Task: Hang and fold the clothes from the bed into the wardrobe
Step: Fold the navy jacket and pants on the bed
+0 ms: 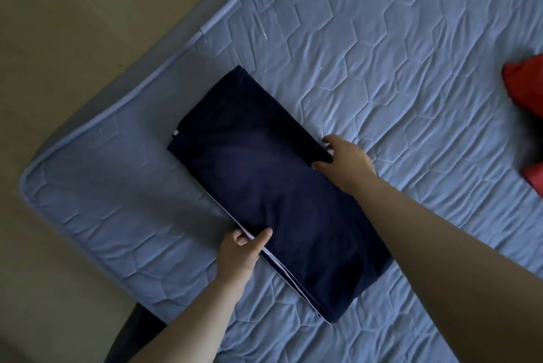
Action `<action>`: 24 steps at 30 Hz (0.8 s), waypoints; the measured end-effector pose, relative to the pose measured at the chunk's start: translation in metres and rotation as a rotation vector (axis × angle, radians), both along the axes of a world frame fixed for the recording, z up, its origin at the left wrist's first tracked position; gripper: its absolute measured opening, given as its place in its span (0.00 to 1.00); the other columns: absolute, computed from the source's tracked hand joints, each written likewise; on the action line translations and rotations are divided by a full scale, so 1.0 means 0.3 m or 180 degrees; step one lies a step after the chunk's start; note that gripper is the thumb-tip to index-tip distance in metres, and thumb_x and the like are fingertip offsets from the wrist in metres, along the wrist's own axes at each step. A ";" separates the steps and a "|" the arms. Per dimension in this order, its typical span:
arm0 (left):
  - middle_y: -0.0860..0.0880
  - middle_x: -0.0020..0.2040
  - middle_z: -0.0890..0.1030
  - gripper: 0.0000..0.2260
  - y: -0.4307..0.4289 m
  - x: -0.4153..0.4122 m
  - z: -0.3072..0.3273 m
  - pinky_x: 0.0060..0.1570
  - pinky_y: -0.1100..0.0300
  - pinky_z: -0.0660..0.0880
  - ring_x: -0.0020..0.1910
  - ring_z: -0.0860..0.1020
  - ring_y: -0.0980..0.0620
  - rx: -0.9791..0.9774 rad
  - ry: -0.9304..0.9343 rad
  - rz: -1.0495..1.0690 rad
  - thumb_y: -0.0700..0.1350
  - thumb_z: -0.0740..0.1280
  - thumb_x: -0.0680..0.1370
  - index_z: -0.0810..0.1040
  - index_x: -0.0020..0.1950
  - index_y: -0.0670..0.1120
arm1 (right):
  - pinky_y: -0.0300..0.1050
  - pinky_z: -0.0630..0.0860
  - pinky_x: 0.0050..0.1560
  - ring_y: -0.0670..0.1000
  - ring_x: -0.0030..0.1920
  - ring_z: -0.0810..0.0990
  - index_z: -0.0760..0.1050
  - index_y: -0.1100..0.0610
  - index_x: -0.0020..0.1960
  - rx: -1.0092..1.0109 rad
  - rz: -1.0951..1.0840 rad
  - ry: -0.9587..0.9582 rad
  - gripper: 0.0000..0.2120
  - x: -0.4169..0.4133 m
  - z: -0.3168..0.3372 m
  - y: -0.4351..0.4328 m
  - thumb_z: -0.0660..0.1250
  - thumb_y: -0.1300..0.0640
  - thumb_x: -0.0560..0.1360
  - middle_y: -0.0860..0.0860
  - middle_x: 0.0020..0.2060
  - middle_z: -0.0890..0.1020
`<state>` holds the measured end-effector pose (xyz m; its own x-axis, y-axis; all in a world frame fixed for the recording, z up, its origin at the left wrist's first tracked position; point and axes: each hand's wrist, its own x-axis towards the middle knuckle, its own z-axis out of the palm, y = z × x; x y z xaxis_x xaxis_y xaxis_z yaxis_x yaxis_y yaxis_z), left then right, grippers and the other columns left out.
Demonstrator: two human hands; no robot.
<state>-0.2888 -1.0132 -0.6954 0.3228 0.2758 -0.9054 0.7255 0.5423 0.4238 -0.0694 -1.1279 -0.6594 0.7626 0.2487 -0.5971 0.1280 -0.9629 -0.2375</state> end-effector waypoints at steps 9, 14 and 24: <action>0.53 0.41 0.85 0.06 0.006 0.000 -0.035 0.46 0.59 0.77 0.42 0.82 0.58 -0.0306 -0.0027 0.0231 0.41 0.74 0.71 0.80 0.46 0.47 | 0.46 0.75 0.40 0.52 0.44 0.79 0.78 0.55 0.50 0.0090 -0.0168 0.0390 0.17 0.034 -0.067 -0.021 0.70 0.42 0.72 0.49 0.42 0.80; 0.44 0.48 0.85 0.05 0.021 0.014 0.007 0.56 0.50 0.77 0.50 0.82 0.47 -0.0220 -0.0053 0.0112 0.42 0.74 0.72 0.81 0.46 0.43 | 0.41 0.71 0.34 0.47 0.37 0.78 0.77 0.51 0.40 0.0367 -0.0315 0.0587 0.13 0.037 -0.024 -0.042 0.69 0.42 0.73 0.47 0.34 0.79; 0.50 0.44 0.85 0.11 0.158 0.234 0.274 0.55 0.51 0.76 0.50 0.82 0.49 0.0321 -0.0524 -0.0161 0.54 0.72 0.73 0.81 0.43 0.47 | 0.43 0.67 0.30 0.49 0.28 0.72 0.67 0.55 0.28 0.0517 -0.1139 0.0116 0.25 0.139 0.247 -0.073 0.67 0.38 0.72 0.48 0.23 0.71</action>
